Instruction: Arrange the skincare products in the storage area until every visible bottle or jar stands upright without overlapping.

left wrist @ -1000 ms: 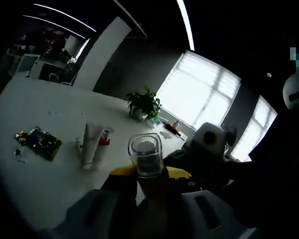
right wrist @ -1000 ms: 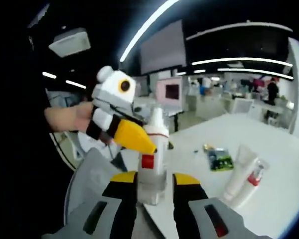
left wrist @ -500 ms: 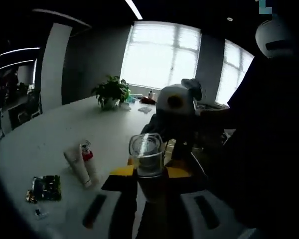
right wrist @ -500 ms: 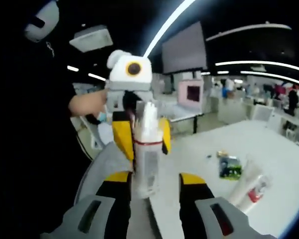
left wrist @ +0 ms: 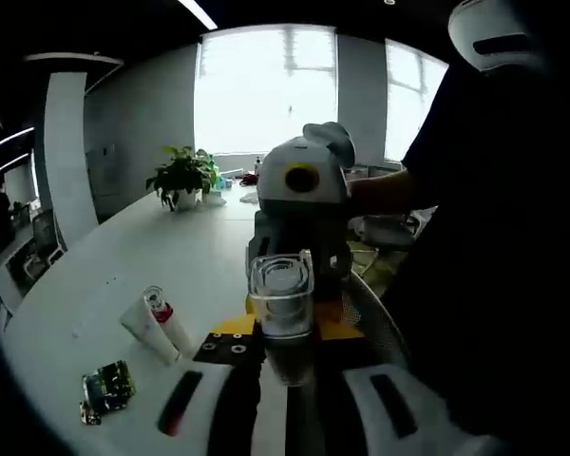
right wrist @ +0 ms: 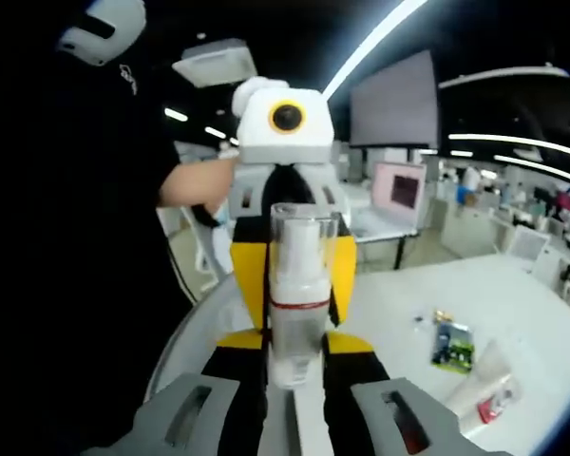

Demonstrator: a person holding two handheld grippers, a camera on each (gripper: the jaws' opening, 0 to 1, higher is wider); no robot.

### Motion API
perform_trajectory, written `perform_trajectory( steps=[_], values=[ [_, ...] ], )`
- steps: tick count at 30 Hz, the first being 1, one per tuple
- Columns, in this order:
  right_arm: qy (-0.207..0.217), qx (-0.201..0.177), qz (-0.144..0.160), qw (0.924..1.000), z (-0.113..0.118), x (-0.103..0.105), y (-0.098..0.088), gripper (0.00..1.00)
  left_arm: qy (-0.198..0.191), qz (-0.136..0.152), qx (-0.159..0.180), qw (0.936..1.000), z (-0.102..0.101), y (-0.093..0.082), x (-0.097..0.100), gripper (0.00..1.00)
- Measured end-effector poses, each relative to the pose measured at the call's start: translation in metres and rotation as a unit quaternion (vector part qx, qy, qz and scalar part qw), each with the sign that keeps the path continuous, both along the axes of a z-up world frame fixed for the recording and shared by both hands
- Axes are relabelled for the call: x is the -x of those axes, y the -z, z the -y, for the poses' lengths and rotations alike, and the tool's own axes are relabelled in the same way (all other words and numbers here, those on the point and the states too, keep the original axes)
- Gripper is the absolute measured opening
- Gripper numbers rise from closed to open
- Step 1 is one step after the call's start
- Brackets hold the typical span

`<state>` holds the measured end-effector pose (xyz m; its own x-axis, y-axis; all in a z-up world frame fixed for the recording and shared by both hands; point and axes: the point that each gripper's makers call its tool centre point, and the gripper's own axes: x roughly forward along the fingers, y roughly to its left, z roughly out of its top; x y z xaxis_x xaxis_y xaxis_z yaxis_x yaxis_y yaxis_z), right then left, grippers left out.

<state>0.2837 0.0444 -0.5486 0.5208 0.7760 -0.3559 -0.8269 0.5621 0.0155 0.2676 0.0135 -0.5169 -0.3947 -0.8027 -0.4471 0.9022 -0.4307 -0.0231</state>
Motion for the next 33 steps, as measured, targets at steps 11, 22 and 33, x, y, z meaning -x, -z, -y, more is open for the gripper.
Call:
perform_trajectory(
  steps=[11, 22, 33],
  values=[
    [0.015, -0.033, 0.018, 0.9992, 0.0, 0.005, -0.004, 0.1, 0.018, -0.015, 0.011, 0.9997, 0.001, -0.003, 0.01, 0.16],
    [0.031, -0.038, 0.023, 0.9985, 0.005, -0.003, -0.005, 0.1, -0.039, -0.031, 0.034, 0.9982, 0.004, -0.001, -0.008, 0.46],
    [0.036, -0.041, 0.014, 0.9984, 0.012, -0.014, 0.001, 0.11, -0.128, -0.049, 0.029, 0.9902, -0.006, 0.016, -0.036, 0.62]
  ],
)
